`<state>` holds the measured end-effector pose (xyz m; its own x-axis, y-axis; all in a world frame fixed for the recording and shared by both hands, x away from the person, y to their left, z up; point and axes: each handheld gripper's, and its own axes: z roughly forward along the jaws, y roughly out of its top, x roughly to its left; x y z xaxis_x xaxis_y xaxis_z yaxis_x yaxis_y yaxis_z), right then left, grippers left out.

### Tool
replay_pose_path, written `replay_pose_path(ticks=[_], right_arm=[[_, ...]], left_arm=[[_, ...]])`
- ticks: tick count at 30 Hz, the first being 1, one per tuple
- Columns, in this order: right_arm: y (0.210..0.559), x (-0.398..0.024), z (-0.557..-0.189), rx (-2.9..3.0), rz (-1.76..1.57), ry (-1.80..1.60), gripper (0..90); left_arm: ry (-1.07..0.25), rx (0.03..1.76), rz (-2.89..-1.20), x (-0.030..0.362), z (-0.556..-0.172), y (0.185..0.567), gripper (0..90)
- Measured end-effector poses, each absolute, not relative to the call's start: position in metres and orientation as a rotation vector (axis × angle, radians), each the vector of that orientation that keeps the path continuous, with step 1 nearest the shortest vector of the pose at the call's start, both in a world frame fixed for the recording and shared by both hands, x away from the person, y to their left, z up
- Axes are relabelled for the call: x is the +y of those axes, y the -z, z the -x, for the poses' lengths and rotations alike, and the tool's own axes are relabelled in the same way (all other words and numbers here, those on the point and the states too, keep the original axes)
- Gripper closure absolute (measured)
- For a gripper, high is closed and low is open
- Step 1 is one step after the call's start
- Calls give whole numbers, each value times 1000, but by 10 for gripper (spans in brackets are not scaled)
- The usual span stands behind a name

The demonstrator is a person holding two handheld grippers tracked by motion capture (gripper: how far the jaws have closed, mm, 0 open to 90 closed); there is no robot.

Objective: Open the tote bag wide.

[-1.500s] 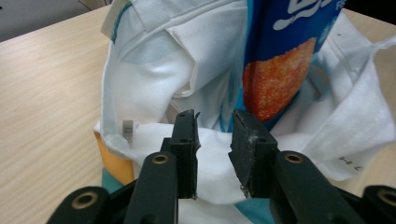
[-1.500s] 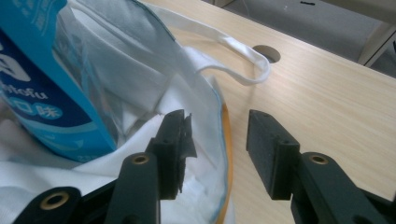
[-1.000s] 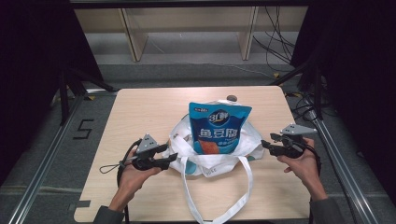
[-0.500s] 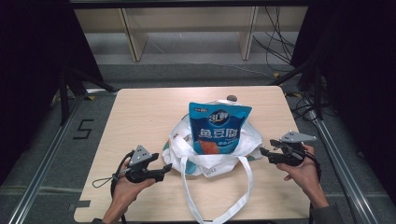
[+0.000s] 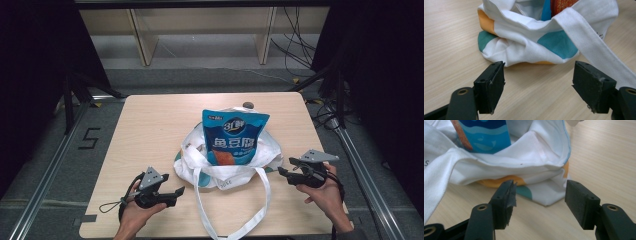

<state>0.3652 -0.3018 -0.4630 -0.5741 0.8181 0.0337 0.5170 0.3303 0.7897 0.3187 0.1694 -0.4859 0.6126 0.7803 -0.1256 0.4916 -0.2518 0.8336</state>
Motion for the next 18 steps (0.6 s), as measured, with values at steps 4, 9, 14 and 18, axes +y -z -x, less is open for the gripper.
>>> replay_pose_path(ticks=[4,9,14,18], right_arm=[[467,-302,-359,2257,-1184,-1112,411],[472,-298,-349,2262,-1190,-1100,403],[476,-295,-340,2281,-1164,-1090,387],[478,-294,-332,2296,-1132,-1088,376]], left_arm=[[-407,1018,-1913,172,-316,488,249],[-412,1025,-1917,172,-309,490,245],[-413,1014,-1935,171,-302,493,245],[-419,1006,-1964,170,-297,494,227]])
